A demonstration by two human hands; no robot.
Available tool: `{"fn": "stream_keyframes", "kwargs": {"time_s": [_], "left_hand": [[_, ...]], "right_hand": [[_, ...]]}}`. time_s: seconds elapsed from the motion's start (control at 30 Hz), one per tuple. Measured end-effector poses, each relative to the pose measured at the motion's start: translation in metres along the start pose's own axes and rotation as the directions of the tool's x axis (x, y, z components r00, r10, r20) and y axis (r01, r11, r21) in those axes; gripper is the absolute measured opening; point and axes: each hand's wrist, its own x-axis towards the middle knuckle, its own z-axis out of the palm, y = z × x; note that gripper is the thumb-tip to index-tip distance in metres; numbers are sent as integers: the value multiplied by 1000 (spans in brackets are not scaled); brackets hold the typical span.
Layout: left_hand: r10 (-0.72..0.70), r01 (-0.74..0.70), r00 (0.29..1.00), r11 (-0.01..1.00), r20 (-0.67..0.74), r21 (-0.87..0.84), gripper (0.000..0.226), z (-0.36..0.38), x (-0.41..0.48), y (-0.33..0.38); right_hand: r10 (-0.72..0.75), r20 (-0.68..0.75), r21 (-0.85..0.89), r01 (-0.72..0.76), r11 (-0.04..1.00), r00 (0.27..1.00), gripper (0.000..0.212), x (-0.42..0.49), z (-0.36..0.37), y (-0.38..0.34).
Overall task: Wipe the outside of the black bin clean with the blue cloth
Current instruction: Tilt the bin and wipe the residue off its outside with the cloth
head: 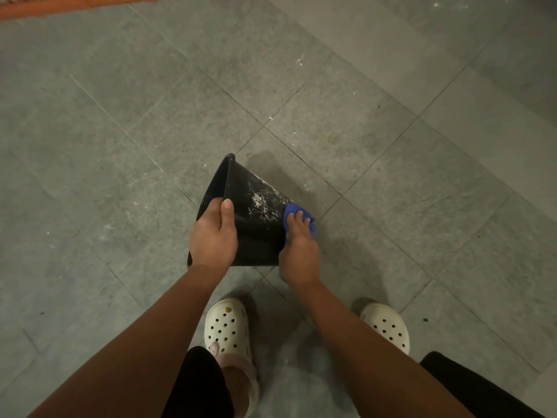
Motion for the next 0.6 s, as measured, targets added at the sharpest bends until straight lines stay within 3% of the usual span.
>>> {"fn": "stream_keyframes", "kwargs": {"time_s": [0.1, 0.2, 0.3, 0.43, 0.53, 0.6], "left_hand": [[-24, 24, 1000, 999, -7, -27, 31, 0, -1, 0], [-60, 60, 998, 998, -8, -28, 32, 0, 0, -1], [0, 0, 1000, 999, -2, 52, 34, 1, 0, 2], [51, -51, 999, 996, 5, 69, 35, 3, -3, 3], [21, -21, 1000, 999, -13, 42, 36, 3, -5, 4], [7, -6, 1000, 999, -15, 53, 39, 2, -5, 5]], "right_hand": [[-76, 61, 12, 76, 997, 995, 64, 15, -12, 7], [29, 103, -15, -27, 1000, 994, 67, 15, -13, 14], [114, 43, -30, -113, 993, 993, 70, 3, -3, 8], [25, -26, 0, -25, 1000, 999, 67, 1, 1, 0], [-38, 22, 20, 38, 999, 999, 64, 11, -8, 9], [22, 73, 30, -24, 999, 997, 63, 16, -14, 18]]}}
